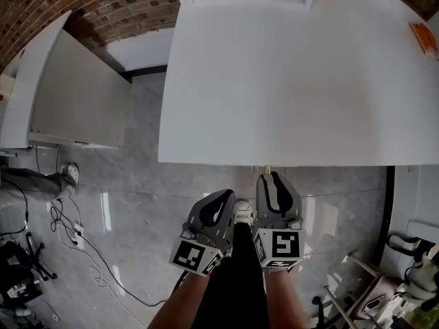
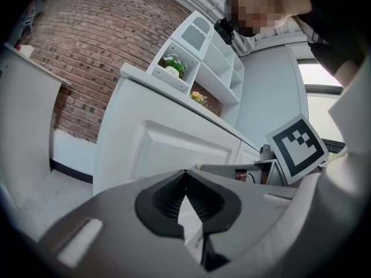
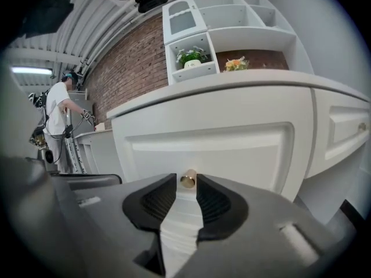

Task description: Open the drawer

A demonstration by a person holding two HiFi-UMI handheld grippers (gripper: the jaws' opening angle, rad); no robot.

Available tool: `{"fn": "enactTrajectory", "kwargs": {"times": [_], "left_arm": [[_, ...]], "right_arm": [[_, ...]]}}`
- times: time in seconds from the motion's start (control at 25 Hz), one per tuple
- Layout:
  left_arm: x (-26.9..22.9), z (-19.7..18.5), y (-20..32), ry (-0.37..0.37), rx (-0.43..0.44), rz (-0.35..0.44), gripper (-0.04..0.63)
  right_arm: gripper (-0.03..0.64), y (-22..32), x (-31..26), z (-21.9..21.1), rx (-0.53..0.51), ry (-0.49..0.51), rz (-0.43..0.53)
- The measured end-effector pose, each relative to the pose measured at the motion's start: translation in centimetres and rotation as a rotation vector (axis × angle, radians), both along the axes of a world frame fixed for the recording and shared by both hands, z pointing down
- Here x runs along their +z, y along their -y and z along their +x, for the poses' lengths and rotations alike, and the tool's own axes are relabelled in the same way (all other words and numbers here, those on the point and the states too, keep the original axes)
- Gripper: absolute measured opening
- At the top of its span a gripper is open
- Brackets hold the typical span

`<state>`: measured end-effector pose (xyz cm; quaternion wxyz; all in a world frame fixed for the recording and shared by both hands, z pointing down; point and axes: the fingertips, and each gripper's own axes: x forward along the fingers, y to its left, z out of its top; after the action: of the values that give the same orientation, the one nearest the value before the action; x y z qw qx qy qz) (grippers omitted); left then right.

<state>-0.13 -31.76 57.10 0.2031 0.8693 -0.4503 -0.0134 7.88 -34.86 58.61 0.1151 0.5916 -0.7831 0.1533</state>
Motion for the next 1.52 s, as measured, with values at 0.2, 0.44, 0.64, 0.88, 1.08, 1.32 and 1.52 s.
{"fn": "enactTrajectory", "kwargs": {"times": [0.2, 0.44, 0.64, 0.88, 1.08, 1.32, 1.52], "left_arm": [[0.7, -0.3, 0.1, 0.010, -0.024, -0.014, 0.003], [0.7, -1.0, 0.1, 0.010, -0.051, -0.015, 0.003], [1.1, -1.8, -0.3, 0.005, -0.074, -0.027, 0.003], [1.3, -2.2, -0.9, 0.003, -0.081, -0.032, 0.003], [1.7, -2.5, -1.3, 0.003, -0.087, -0.036, 0.003], [1.5, -2.7, -1.5, -0.003, -0.089, -0.030, 0.003], [1.3, -2.8, -1.8, -0.005, -0.089, -0.026, 0.003]], "right_arm": [[0.117, 1.7, 0.3, -0.3, 0.051, 0.010, -0.014], [0.110, 1.8, 0.4, 0.1, 0.122, -0.025, 0.001], [0.089, 1.9, 0.3, 0.0, 0.161, -0.073, 0.021], [0.084, 1.8, 0.3, -0.2, 0.145, -0.105, 0.036], [0.083, 1.7, 0.3, -0.2, 0.149, -0.092, 0.034], [0.081, 1.3, 0.3, -0.2, 0.152, -0.072, 0.031], [0.080, 0.5, 0.3, -0.2, 0.145, -0.072, 0.029]]}}
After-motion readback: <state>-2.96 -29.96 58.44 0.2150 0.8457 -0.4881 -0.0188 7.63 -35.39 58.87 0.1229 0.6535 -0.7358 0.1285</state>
